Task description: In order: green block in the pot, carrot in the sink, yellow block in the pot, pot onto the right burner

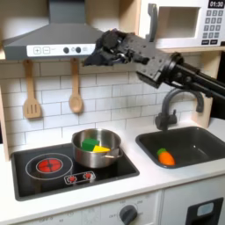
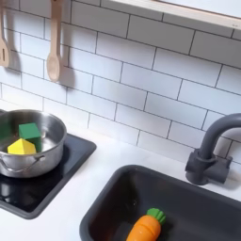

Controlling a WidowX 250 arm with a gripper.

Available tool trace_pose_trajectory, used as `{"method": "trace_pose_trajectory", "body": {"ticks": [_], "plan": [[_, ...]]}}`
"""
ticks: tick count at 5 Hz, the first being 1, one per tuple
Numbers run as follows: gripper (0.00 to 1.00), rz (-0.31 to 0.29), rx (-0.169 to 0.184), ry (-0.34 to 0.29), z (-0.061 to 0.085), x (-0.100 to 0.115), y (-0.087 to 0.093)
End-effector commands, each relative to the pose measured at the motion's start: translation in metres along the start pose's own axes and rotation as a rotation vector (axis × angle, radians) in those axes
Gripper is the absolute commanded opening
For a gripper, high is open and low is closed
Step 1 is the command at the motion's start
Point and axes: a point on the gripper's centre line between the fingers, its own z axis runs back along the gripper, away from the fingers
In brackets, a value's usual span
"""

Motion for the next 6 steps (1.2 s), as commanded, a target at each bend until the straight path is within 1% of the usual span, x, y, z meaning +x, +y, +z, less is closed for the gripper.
{"method": "trace_pose_trajectory", "body": {"ticks": [1,2,3,4,6], "plan": [[0.0,0.035,0.088,0.194,0.007,-0.039,0.026],[0.0,0.016,0.119,0.248,0.004,-0.055,0.033],[0.0,0.014,0.145,0.315,0.003,-0.074,0.041],[0.0,0.001,0.166,0.383,0.0,-0.098,0.049],[0.0,-0.002,0.224,0.506,-0.006,-0.137,0.071]]}}
